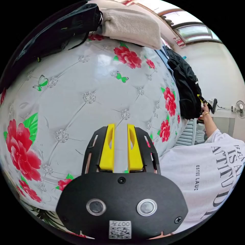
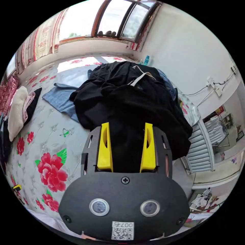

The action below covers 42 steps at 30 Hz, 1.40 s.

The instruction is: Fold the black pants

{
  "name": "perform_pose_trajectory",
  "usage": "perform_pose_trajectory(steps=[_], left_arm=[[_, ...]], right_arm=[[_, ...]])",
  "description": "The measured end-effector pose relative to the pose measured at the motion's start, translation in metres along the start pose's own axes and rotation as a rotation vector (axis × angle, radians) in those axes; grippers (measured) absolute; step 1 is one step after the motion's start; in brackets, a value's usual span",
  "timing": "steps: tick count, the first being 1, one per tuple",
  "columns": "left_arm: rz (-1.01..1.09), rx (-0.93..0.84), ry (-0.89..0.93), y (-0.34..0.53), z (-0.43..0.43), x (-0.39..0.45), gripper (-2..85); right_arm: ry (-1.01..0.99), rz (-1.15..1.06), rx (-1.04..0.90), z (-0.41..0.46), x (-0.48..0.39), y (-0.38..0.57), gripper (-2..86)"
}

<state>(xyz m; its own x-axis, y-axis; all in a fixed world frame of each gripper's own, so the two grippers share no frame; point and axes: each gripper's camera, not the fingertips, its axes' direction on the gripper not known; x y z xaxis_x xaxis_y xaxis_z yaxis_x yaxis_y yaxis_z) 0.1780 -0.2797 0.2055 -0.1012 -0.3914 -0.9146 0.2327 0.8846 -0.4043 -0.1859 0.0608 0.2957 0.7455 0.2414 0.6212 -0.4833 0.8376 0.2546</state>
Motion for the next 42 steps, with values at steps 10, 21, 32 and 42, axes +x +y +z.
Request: perform_pose_trajectory(steps=[10,21,32,42], left_arm=[[0.046,-0.061,0.027,-0.004,0.017,0.022,4.9],[0.124,0.047,0.066,0.05,-0.014,0.041,5.7],[-0.025,0.286,0.166,0.162,-0.071,-0.018,8.0],[-0.129,0.389,0.239,0.245,-0.07,-0.071,13.1]], right_arm=[[-0.056,0.174,-0.134,0.052,0.042,0.018,0.9],[-0.748,-0.389,0.209,-0.146,-0.056,0.134,-0.3],[-1.512,-0.878,-0.2,-0.197,-0.28,0.286,0.7],[-1.002,-0.76,-0.111,-0.161,-0.223,0.274,5.4]])
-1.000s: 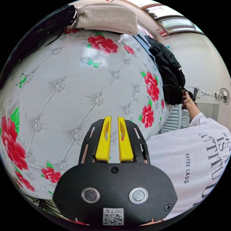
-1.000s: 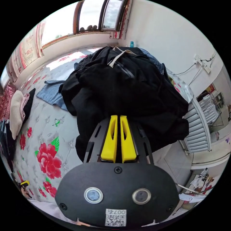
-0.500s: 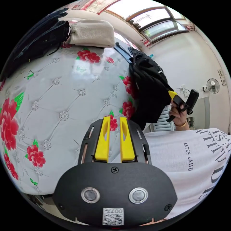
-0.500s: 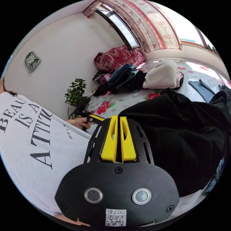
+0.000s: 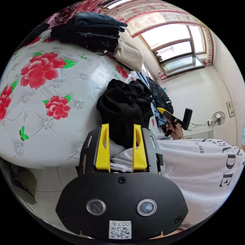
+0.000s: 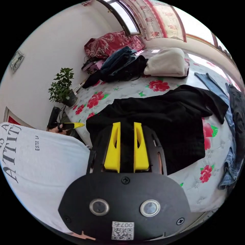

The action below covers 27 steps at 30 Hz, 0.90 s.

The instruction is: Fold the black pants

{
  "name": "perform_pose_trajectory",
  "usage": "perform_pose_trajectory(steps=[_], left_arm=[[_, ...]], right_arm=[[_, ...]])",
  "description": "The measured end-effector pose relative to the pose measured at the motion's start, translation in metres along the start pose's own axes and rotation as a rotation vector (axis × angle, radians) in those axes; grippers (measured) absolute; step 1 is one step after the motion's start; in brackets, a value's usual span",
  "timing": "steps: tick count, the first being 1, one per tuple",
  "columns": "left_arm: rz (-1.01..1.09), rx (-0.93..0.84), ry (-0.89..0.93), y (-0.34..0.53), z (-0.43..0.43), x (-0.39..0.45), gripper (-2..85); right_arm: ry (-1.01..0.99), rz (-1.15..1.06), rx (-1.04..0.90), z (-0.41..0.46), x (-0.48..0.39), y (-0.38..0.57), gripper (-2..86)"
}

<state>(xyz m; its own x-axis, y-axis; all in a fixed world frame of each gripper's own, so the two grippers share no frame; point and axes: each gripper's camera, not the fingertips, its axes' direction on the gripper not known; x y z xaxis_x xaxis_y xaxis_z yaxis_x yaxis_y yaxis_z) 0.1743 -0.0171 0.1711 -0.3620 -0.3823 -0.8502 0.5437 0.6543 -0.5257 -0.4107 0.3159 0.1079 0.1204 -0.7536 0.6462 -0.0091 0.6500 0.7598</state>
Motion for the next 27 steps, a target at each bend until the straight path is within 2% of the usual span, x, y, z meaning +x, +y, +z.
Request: perform_pose_trajectory(steps=[4,5,7,9,14,16,20,21,22,24,27], left_arm=[[0.047,-0.15,0.004,-0.023,0.057,0.01,11.8],[0.06,-0.179,-0.026,-0.029,0.067,0.012,10.8],[0.066,-0.263,-0.201,-0.052,0.1,0.013,3.2],[0.074,-0.308,-0.206,-0.071,0.117,0.012,0.4],[0.18,-0.151,-0.306,-0.111,0.06,0.023,-0.7],[0.175,-0.014,-0.456,-0.13,-0.001,0.018,-0.6],[-0.049,0.241,-0.682,-0.146,-0.085,0.002,0.9],[-0.109,0.344,-0.798,-0.14,-0.108,0.007,3.9],[-0.106,0.417,-0.829,-0.133,-0.121,0.018,6.2],[-0.015,0.425,-0.752,-0.127,-0.113,0.039,8.1],[0.196,0.205,-0.541,-0.124,-0.029,0.079,10.6]], right_arm=[[0.208,0.281,-0.054,-0.017,0.07,0.043,7.0],[0.216,0.315,-0.058,-0.019,0.077,0.049,7.1],[0.208,0.419,-0.038,-0.026,0.094,0.069,7.4],[0.199,0.468,-0.01,-0.029,0.1,0.08,7.6],[0.169,0.497,0.06,-0.044,0.102,0.09,7.8],[0.181,0.469,0.085,-0.052,0.101,0.088,8.0],[0.176,0.43,0.079,-0.049,0.102,0.078,8.2],[0.157,0.421,0.07,-0.044,0.103,0.074,8.2],[0.136,0.412,0.061,-0.037,0.102,0.069,8.3],[0.104,0.392,0.05,-0.025,0.1,0.061,8.3],[0.065,0.369,0.021,-0.004,0.097,0.046,8.5]])
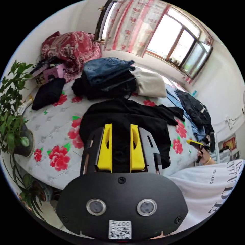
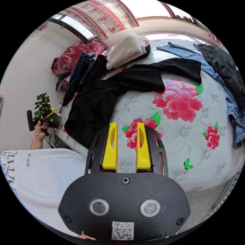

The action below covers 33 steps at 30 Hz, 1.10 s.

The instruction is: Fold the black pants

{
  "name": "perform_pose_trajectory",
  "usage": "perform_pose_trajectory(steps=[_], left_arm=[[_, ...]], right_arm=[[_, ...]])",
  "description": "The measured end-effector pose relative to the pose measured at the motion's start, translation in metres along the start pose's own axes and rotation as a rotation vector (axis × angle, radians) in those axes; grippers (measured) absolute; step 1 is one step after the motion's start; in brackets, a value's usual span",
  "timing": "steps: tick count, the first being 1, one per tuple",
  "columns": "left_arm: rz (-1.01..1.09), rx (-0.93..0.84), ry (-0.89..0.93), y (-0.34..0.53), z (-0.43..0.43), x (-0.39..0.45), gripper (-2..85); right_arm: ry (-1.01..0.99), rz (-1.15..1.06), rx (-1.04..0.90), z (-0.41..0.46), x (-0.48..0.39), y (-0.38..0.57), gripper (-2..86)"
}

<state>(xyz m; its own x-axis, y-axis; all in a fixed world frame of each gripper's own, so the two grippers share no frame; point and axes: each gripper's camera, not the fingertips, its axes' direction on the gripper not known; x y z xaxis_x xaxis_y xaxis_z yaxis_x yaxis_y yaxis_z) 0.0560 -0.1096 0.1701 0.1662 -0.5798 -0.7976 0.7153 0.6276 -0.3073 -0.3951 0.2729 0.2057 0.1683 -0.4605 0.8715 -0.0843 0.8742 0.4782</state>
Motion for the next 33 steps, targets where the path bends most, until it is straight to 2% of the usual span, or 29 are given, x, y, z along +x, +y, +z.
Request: perform_pose_trajectory(steps=[3,5,8,9,11,15,17,20,23,24,25,27,29,31,33], left_arm=[[0.223,-0.221,0.252,0.016,0.085,0.106,13.1],[0.343,-0.354,0.309,0.024,0.13,0.17,14.0],[0.592,-0.509,0.218,0.036,0.192,0.256,12.3],[0.722,-0.592,0.092,0.047,0.216,0.279,11.0],[0.862,-0.547,0.065,0.055,0.216,0.295,7.7],[0.757,-0.639,0.123,0.059,0.205,0.276,5.1],[0.705,-0.657,0.077,0.075,0.188,0.256,4.9],[0.57,-0.683,-0.14,0.106,0.156,0.208,4.8],[0.342,-0.759,-0.392,0.131,0.134,0.147,4.8],[0.253,-0.767,-0.452,0.138,0.127,0.126,4.7],[0.158,-0.78,-0.478,0.144,0.124,0.109,4.7],[0.07,-0.793,-0.525,0.151,0.125,0.093,4.7],[0.047,-0.812,-0.585,0.157,0.13,0.086,4.7],[0.042,-0.813,-0.651,0.163,0.136,0.081,4.6],[0.009,-0.813,-0.688,0.163,0.137,0.076,4.7]], right_arm=[[-0.023,-0.008,-0.021,0.011,-0.004,-0.017,8.6],[-0.02,-0.024,-0.023,0.011,-0.006,-0.031,8.7],[0.042,-0.075,-0.013,0.005,-0.008,-0.062,8.8],[0.077,-0.094,-0.012,0.002,-0.008,-0.076,8.8],[0.119,-0.116,-0.014,0.001,-0.008,-0.096,8.9],[0.165,-0.157,-0.038,0.014,-0.004,-0.136,9.2],[0.204,-0.199,-0.085,0.032,-0.005,-0.149,9.0],[0.221,-0.337,-0.219,0.076,-0.014,-0.158,8.2],[0.278,-0.49,-0.457,0.137,-0.026,-0.148,4.8],[0.361,-0.611,-0.381,0.138,-0.042,-0.139,3.1],[0.345,-0.706,-0.421,0.144,-0.055,-0.133,2.1],[0.222,-0.736,-0.546,0.147,-0.071,-0.135,1.2],[0.095,-0.749,-0.485,0.114,-0.086,-0.147,0.7],[-0.091,-0.675,-0.236,0.029,-0.094,-0.186,0.6],[-0.024,-0.642,-0.044,-0.032,-0.099,-0.222,0.9]])
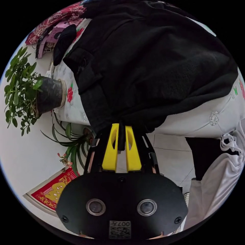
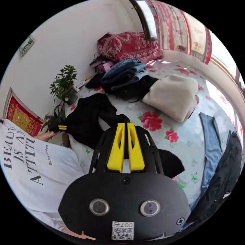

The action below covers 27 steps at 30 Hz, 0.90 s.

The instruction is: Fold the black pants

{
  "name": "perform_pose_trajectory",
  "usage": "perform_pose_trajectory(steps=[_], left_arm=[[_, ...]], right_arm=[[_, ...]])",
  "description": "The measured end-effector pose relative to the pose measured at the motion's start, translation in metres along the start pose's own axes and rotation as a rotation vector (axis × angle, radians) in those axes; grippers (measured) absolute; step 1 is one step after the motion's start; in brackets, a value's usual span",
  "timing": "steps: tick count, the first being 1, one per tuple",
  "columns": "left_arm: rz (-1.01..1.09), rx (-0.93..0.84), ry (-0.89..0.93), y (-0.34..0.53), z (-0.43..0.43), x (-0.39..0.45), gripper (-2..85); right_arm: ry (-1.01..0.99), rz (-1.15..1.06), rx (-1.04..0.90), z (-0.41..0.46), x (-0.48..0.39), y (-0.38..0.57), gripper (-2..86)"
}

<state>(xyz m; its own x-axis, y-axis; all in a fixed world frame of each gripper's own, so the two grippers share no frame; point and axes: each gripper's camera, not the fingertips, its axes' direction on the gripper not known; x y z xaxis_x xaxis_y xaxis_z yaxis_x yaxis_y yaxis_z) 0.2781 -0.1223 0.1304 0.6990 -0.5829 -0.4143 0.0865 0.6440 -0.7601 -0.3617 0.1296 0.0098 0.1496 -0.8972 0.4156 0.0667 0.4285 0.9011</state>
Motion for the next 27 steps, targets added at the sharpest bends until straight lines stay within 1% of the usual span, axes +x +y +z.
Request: perform_pose_trajectory(steps=[1,2,3,4,6,8,11,14,16,18,19,21,23,25,27], left_arm=[[-0.029,-0.005,-0.011,-0.001,0.001,-0.003,4.7],[-0.041,-0.005,-0.015,-0.001,0.002,-0.004,4.7],[-0.046,-0.003,-0.01,-0.001,0.002,-0.005,4.7],[-0.04,0.0,-0.006,0.0,0.002,-0.005,4.8],[-0.018,0.016,0.001,0.006,0.001,-0.005,5.0],[0.003,0.055,0.013,0.018,-0.002,-0.005,5.2],[-0.012,0.124,0.054,0.047,-0.01,-0.009,5.9],[-0.042,0.217,0.106,0.08,-0.024,-0.011,5.1],[-0.076,0.371,0.158,0.118,-0.042,-0.019,4.5],[-0.091,0.387,0.22,0.137,-0.045,-0.036,4.2],[-0.14,0.409,0.258,0.145,-0.047,-0.052,3.8],[-0.219,0.442,0.308,0.15,-0.049,-0.076,3.9],[-0.236,0.505,0.36,0.143,-0.052,-0.088,4.3],[-0.19,0.541,0.418,0.112,-0.052,-0.081,4.5],[-0.121,0.511,0.421,0.081,-0.046,-0.06,4.2]], right_arm=[[0.113,-0.008,0.097,-0.034,0.007,-0.02,1.2],[0.168,-0.004,0.139,-0.048,0.01,-0.031,1.5],[0.284,0.019,0.197,-0.067,0.019,-0.053,2.0],[0.384,0.061,0.216,-0.074,0.031,-0.074,2.6],[0.43,0.15,0.188,-0.072,0.054,-0.1,3.4],[0.428,0.201,0.15,-0.058,0.071,-0.107,4.2],[0.339,0.228,0.091,-0.022,0.083,-0.076,5.8],[0.25,0.264,-0.022,0.023,0.089,-0.005,7.3],[0.22,0.37,-0.18,0.057,0.092,0.063,8.2],[0.211,0.406,-0.269,0.075,0.085,0.106,8.7],[0.235,0.406,-0.304,0.084,0.077,0.127,9.0],[0.284,0.378,-0.333,0.094,0.066,0.143,9.3],[0.322,0.331,-0.34,0.104,0.059,0.143,9.2],[0.337,0.27,-0.328,0.12,0.057,0.127,7.6],[0.387,0.314,-0.379,0.138,0.067,0.116,5.5]])
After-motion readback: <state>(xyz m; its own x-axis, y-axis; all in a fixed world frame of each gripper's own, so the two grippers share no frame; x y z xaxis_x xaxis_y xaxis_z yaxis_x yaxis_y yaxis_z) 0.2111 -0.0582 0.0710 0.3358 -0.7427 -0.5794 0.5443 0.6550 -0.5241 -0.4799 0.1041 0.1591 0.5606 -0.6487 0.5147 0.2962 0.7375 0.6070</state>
